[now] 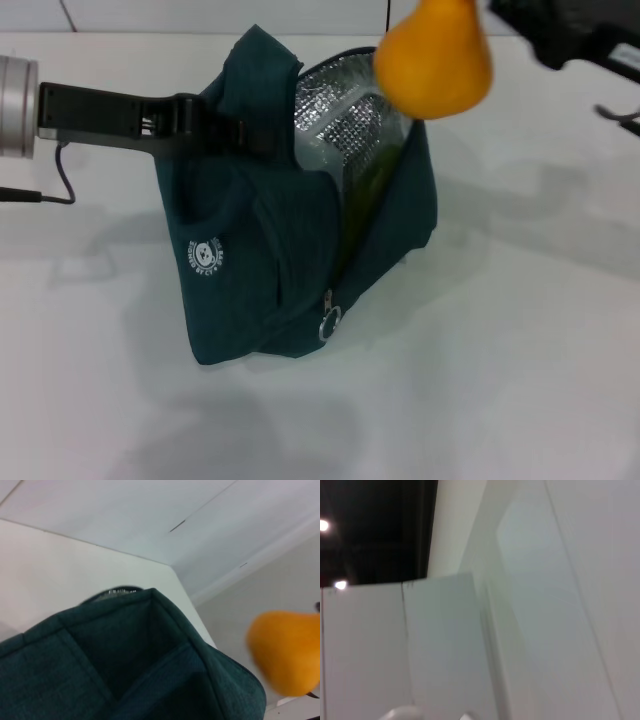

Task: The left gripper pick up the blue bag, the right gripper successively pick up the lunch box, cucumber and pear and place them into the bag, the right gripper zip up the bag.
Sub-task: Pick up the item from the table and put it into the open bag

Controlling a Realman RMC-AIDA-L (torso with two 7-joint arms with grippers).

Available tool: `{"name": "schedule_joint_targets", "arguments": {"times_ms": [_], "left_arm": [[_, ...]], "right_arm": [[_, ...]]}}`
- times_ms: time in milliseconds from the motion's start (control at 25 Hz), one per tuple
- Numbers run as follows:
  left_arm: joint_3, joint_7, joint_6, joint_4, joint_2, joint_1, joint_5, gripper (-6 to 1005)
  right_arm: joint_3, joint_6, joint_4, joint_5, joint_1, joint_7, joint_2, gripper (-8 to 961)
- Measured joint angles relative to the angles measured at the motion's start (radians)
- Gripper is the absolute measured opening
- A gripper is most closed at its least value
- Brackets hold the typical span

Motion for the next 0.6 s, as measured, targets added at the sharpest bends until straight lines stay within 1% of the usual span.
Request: {"name": "schedule_joint_targets", "arguments": {"times_ms": [80, 240, 480, 600], "left_arm": [[-0.002, 0.001, -0.001, 0.0, 0.0, 0.0, -0.007, 42], [-0.007, 0.009, -0.003, -0.002, 0.0, 0.0, -0.011, 42], [-0.008, 0.017, -0.006, -0.015, 0.0, 0.0, -0.016, 42], [-0.008, 0.019, -0.008, -0.016, 0.0, 0.0, -0.016, 42]], "right_arm": [[-0.049, 0.038, 0.001, 0.003, 0.025, 0.005, 0.005, 73], [-0.148, 0.097, 0.004, 0.006, 0.051, 0.007, 0.013, 78], [-0.267, 0.141, 0.034, 0.041, 0.051, 0.007, 0.015, 87], [-0.287, 0.142, 0.038, 0.046, 0.041, 0.007, 0.015, 91]]}}
